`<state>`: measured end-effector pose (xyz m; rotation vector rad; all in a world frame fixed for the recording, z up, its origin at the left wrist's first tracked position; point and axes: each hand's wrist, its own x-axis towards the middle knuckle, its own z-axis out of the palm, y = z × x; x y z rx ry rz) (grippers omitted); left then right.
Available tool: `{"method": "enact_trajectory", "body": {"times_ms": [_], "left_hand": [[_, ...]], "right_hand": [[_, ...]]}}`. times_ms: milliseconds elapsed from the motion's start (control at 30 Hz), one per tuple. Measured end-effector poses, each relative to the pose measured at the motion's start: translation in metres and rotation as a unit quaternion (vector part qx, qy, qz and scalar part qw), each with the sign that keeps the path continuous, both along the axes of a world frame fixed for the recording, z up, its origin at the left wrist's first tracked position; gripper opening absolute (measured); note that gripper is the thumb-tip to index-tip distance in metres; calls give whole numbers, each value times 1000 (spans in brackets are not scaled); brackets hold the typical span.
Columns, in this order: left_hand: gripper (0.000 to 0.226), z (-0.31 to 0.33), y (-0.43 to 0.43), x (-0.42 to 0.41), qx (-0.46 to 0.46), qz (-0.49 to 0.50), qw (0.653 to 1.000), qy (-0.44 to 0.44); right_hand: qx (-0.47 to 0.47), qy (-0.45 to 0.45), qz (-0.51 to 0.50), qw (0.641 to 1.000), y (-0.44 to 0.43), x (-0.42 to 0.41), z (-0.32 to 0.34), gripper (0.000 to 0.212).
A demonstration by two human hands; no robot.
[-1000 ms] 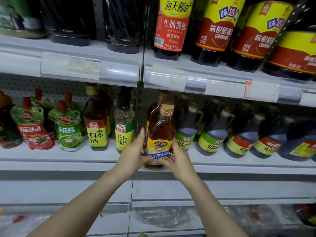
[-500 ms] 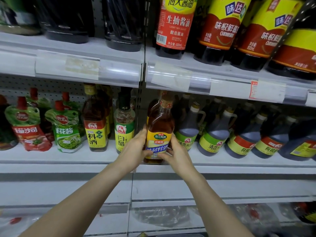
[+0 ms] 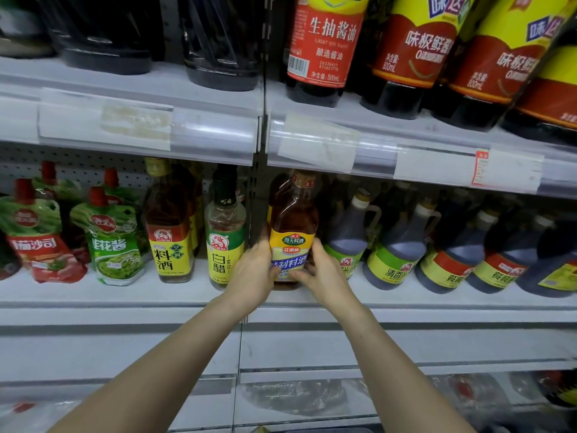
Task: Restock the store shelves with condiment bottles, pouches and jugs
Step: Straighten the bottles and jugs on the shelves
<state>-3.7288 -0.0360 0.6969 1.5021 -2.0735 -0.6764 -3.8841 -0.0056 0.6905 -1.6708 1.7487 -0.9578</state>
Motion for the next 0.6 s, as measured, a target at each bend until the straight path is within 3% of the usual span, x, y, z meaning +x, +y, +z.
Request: {"method": "enact_trajectory", "body": {"times_ms": [367, 600], "left_hand": [[37, 1, -10, -9, 41, 29, 999, -20], [36, -5, -3, -10, 39, 44, 998, 29]], "right_hand": [[45, 24, -25, 998, -16, 2, 1, 50], [24, 58, -41, 997, -10, 9, 3, 47]]}}
